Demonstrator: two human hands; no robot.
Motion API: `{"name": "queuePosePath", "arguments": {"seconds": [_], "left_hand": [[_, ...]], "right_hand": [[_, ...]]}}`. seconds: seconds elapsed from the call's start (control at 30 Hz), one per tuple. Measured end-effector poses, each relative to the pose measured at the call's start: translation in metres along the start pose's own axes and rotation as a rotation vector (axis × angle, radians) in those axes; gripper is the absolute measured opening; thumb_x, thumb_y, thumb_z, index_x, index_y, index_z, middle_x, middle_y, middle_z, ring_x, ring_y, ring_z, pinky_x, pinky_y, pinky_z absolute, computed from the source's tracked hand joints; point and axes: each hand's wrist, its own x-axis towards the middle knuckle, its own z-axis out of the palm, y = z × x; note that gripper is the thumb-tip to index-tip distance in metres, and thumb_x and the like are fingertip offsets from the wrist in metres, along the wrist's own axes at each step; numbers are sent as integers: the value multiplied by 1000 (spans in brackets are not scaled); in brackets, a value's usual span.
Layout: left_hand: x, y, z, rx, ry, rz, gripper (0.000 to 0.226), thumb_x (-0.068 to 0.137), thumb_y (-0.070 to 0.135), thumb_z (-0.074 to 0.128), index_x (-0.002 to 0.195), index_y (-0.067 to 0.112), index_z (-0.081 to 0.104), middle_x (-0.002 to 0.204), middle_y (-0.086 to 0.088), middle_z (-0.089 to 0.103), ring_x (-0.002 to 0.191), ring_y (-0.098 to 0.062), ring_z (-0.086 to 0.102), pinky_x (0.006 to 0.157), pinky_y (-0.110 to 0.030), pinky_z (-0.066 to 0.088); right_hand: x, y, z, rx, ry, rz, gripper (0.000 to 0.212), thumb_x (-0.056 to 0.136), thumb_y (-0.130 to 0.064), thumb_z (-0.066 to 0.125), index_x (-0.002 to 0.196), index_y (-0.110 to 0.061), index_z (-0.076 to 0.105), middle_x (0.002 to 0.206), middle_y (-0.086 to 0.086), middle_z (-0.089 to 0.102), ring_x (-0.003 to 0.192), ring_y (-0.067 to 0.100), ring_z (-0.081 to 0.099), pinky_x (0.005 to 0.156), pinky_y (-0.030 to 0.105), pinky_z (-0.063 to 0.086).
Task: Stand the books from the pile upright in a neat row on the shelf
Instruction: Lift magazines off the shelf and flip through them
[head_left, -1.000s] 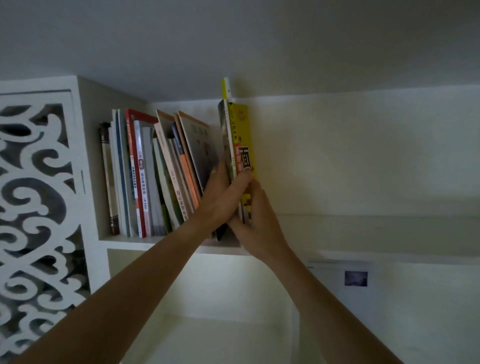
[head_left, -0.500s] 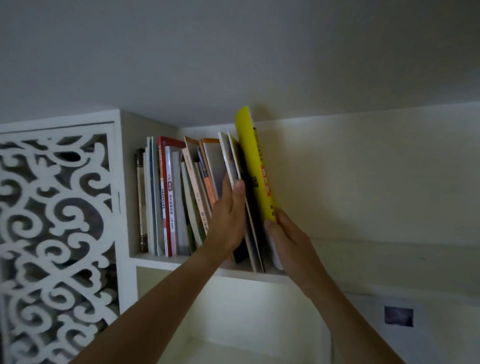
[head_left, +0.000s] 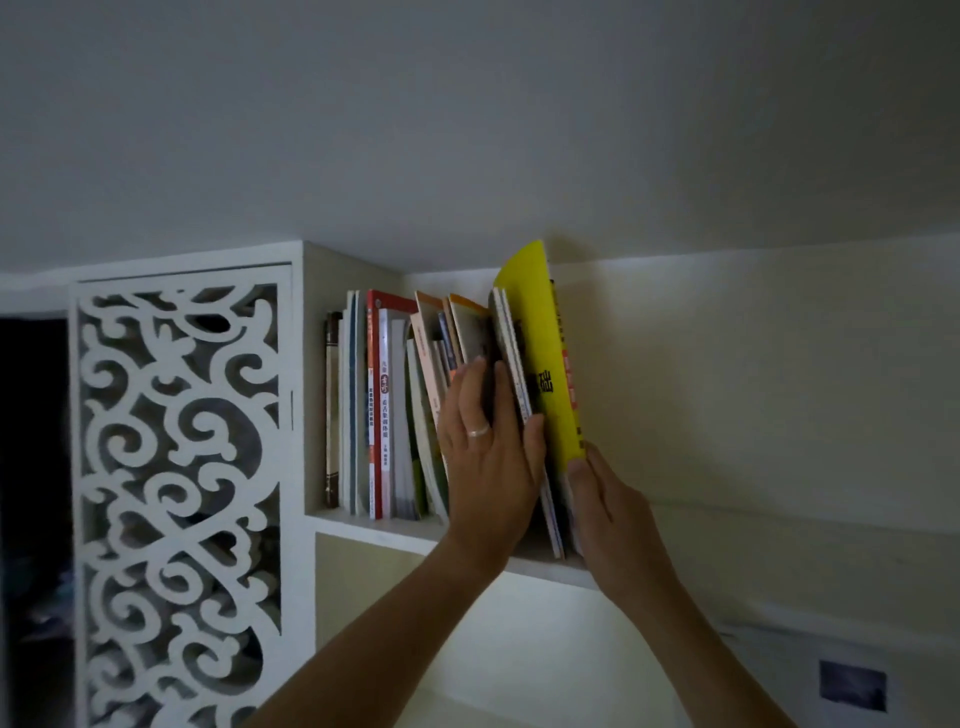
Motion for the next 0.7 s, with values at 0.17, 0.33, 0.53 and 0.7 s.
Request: {"name": "queuePosePath", "arguments": {"seconds": [0.17, 0.33, 0.53, 0.7], "left_hand": [[-6, -11, -2, -161, 8, -130, 60, 101, 34, 53, 155, 11, 40, 162, -9, 24, 149, -19, 28, 120, -46, 37], [-24, -8, 4, -85, -16, 33, 83, 97, 30, 59, 163, 2, 17, 172, -15, 10, 161, -29, 7, 129, -52, 17], [-14, -15, 12, 111, -15, 154, 68, 104, 23, 54, 163, 17, 21, 171, -11, 20, 161, -24, 9, 128, -51, 19], [-17, -34, 2, 44, 20, 74, 66, 101, 29, 53, 161, 15, 29, 171, -9, 22, 160, -23, 14, 125, -54, 26]], "right_hand": [[-1, -6, 1, -72, 26, -103, 23, 103, -38, 34, 93, -31, 54, 57, -20, 55, 48, 5, 51, 45, 12, 33], [1, -2, 3, -159, 35, -127, 12, 106, -24, 44, 99, -28, 53, 58, -23, 57, 48, 1, 54, 44, 11, 36], [-1, -1, 3, -271, 22, -63, 19, 98, -11, 62, 111, -23, 53, 70, -10, 58, 67, -8, 60, 55, 7, 44], [0, 0, -4, -257, 102, -2, 10, 99, -10, 57, 101, -19, 57, 65, 4, 58, 58, 4, 57, 50, 16, 41]]}}
